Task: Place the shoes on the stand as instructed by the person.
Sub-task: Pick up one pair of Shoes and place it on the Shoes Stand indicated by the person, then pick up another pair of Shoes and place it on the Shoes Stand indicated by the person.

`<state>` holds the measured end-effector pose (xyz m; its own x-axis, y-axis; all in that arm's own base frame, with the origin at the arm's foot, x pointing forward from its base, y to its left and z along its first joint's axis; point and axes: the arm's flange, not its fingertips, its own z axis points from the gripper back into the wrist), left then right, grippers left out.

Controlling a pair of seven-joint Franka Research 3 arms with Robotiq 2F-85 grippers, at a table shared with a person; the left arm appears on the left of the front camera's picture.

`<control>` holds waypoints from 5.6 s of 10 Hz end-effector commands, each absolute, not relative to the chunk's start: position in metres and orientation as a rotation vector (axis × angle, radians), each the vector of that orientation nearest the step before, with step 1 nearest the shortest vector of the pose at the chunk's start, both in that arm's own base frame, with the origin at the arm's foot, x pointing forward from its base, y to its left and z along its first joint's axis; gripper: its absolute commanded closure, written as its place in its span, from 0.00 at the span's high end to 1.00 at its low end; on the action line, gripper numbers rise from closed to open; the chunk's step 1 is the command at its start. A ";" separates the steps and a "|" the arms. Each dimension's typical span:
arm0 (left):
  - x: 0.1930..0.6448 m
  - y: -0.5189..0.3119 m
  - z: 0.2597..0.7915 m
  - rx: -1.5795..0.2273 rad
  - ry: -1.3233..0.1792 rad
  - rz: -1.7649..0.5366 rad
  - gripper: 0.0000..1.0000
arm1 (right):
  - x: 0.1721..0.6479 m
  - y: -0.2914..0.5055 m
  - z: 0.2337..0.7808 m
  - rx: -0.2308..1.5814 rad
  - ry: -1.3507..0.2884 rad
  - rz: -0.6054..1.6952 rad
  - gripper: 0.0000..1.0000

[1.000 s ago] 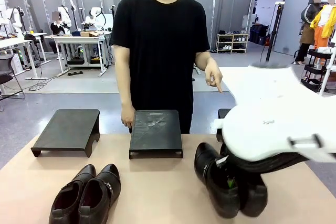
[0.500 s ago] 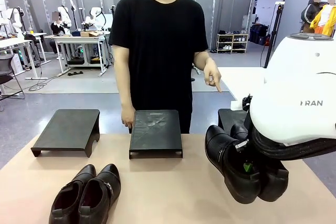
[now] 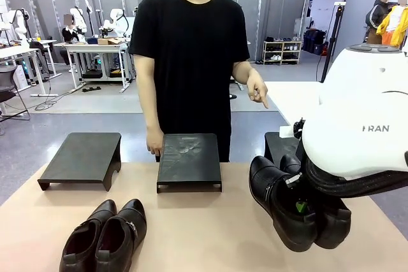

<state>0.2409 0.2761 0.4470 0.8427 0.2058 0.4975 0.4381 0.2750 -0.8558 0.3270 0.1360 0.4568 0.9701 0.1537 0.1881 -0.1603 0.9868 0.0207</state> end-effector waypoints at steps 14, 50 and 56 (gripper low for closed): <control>0.240 0.277 0.448 -1.305 -0.593 -0.171 1.00 | 0.581 0.031 0.522 -0.082 -0.452 0.095 0.10; 0.240 0.277 0.448 -1.305 -0.593 -0.171 1.00 | 0.626 0.028 0.424 -0.020 -0.399 0.055 1.00; 0.240 0.277 0.448 -1.305 -0.593 -0.171 1.00 | 0.563 0.010 0.501 0.012 -0.370 0.044 1.00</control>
<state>0.2411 0.2760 0.4470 0.8430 0.2054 0.4971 0.4377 0.2751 -0.8560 0.5976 0.0230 0.4760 0.9200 0.0413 0.3897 -0.0351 0.9991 -0.0228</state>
